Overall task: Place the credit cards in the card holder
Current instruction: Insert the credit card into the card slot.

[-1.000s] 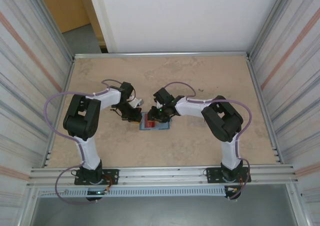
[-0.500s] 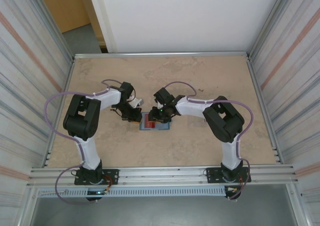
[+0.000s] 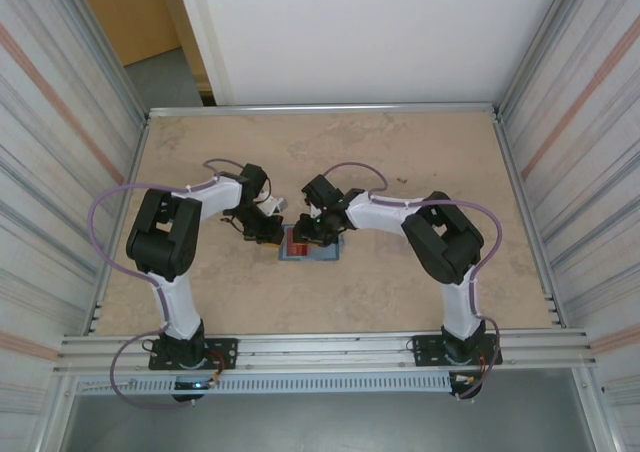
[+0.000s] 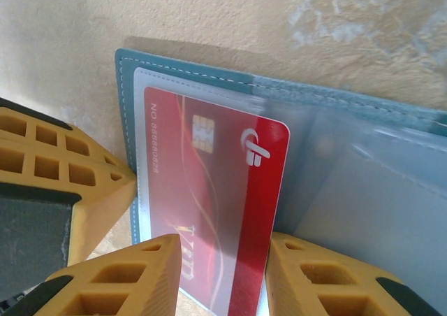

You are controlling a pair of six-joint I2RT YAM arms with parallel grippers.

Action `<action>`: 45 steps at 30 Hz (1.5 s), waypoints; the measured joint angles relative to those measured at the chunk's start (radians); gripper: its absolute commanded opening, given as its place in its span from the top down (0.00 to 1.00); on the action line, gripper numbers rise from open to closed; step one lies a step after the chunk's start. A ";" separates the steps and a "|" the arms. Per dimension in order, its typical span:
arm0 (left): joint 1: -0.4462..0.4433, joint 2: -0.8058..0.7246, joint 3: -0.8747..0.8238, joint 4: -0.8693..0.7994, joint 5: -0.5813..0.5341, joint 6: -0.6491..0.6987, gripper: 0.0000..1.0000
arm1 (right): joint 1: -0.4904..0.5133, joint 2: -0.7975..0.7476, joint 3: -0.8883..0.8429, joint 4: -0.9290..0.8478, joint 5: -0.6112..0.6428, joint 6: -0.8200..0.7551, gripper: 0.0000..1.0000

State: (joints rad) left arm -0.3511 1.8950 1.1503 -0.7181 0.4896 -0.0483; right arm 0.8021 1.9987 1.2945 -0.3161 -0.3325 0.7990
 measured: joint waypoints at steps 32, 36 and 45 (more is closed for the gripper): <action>0.000 0.005 0.007 -0.009 0.000 0.000 0.91 | 0.024 0.029 0.069 -0.084 0.031 0.000 0.68; 0.000 0.005 0.006 -0.008 0.000 0.000 0.92 | 0.024 0.030 0.070 -0.087 0.031 0.000 0.68; 0.000 0.008 0.013 -0.015 0.000 0.000 0.91 | 0.019 0.016 0.067 -0.109 0.048 -0.008 0.67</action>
State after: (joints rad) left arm -0.3511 1.9034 1.1633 -0.7330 0.4892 -0.0483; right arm 0.8211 2.0144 1.3613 -0.4248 -0.2848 0.7914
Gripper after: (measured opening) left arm 0.089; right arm 0.323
